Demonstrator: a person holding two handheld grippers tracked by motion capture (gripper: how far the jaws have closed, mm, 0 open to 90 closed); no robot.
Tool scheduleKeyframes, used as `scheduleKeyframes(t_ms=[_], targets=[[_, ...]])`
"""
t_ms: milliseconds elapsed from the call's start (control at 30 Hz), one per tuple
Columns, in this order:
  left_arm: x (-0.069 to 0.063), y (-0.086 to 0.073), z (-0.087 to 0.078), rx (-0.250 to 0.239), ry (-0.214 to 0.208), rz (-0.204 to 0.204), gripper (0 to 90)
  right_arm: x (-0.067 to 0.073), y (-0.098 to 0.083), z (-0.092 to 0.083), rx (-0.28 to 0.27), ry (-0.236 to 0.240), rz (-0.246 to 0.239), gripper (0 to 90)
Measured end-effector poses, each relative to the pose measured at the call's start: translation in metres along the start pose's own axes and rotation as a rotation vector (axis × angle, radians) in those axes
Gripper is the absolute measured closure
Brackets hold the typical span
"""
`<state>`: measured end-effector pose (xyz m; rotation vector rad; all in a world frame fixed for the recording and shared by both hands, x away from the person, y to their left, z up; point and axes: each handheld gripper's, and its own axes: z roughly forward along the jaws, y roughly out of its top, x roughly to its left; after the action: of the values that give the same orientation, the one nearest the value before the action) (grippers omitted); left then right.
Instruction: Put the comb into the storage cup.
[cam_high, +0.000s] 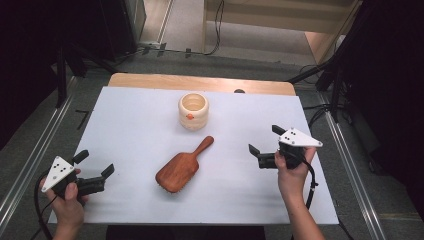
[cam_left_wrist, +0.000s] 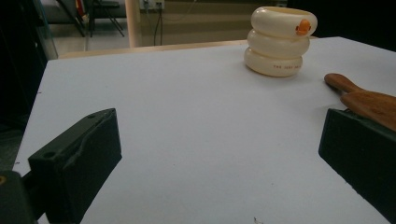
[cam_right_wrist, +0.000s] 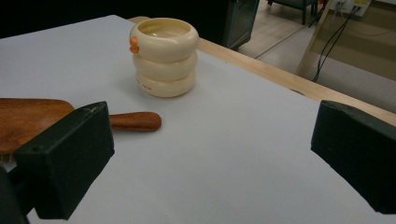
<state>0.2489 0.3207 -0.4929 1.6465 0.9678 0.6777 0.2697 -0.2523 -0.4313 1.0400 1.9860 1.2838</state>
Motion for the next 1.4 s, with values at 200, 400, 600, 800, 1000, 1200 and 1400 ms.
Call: scheduleKeyframes(t_ms=[200, 400, 600, 800, 1000, 1200, 1400], targets=[[0.0, 0.0, 0.0, 0.002, 0.0, 0.0, 0.0, 0.003, 0.013, 0.01, 0.014, 0.023, -0.023, 0.0], [0.0, 0.0, 0.0, 0.003, 0.0, 0.001, 0.0, 0.009, 0.028, 0.022, 0.034, 0.044, -0.064, 0.0], [0.001, 0.0, 0.0, 0.0, 0.001, -0.005, 0.0, 0.013, 0.038, 0.034, 0.054, 0.058, -0.087, 0.0], [0.001, 0.0, 0.0, -0.002, -0.002, -0.004, 0.0, 0.014, 0.043, 0.043, 0.066, 0.078, -0.097, 0.0], [0.001, 0.0, 0.0, -0.001, -0.002, -0.004, 0.0, 0.017, 0.05, 0.053, 0.079, 0.094, -0.105, 0.0], [0.001, 0.0, 0.0, -0.004, -0.002, -0.007, 0.0, 0.023, 0.055, 0.067, 0.112, 0.119, -0.119, 1.1], [0.001, 0.0, 0.0, -0.005, -0.002, -0.006, 0.0, 0.027, 0.059, 0.078, 0.15, 0.144, -0.131, 7.2]])
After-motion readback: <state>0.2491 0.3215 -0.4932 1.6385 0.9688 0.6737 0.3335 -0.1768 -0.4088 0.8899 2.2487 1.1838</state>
